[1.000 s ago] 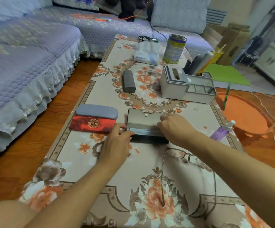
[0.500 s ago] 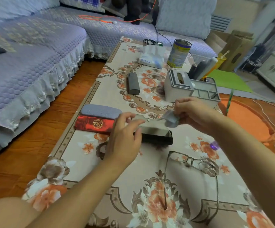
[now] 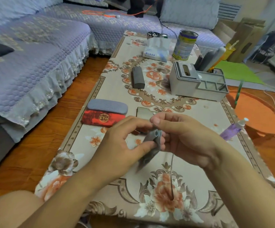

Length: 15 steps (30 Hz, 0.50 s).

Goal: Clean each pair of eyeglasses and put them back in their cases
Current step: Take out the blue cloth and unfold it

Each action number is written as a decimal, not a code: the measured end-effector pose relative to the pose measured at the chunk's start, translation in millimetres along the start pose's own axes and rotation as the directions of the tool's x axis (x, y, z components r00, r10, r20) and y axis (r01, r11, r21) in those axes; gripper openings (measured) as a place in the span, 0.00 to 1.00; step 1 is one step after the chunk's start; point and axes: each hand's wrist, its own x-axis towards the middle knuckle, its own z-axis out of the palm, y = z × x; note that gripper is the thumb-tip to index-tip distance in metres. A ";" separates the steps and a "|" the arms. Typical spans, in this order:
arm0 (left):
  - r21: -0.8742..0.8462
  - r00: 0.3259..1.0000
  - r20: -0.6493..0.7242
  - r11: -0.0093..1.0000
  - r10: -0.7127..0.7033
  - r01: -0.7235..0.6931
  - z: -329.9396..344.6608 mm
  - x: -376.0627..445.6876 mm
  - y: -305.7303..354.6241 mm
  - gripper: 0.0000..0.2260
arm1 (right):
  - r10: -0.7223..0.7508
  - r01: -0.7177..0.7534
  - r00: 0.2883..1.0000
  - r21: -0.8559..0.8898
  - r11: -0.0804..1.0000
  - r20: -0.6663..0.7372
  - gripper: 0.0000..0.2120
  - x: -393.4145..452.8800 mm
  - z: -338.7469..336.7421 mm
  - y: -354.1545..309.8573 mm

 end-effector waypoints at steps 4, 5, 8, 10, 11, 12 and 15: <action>0.014 0.997 -0.069 1.000 -0.018 0.019 2.9 2.6 4.5 0.09 | 0.027 -0.022 0.999 0.111 0.994 -0.044 0.02 -2.7 -0.1 -1.7; -0.017 0.994 -0.080 0.997 -0.074 0.073 3.1 4.6 4.4 0.08 | 0.034 -0.030 0.999 0.107 0.994 -0.042 0.03 -4.3 -2.0 -2.4; -0.236 0.957 -0.082 0.939 -0.277 0.251 4.4 10.5 5.0 0.09 | 0.048 -0.043 0.998 0.107 0.993 -0.039 0.08 -8.4 -8.5 1.0; -0.205 0.942 -0.159 0.943 -0.296 0.261 9.0 9.1 1.6 0.10 | 0.041 -0.028 0.997 0.178 0.984 -0.066 0.12 -9.7 -10.4 8.5; -0.125 0.941 -0.205 0.961 -0.269 0.248 11.1 6.9 1.1 0.10 | 0.027 -0.008 0.996 0.217 0.976 -0.084 0.13 -10.4 -10.3 12.4; -0.055 0.947 -0.228 0.974 -0.225 0.218 13.0 4.6 2.7 0.08 | 0.010 0.016 0.995 0.247 0.969 -0.102 0.12 -11.0 -9.4 15.8; -0.175 0.980 -0.079 0.970 -0.184 0.168 15.9 -1.0 11.5 0.04 | -0.042 0.081 0.989 0.277 0.958 -0.144 0.06 -12.3 -3.0 21.7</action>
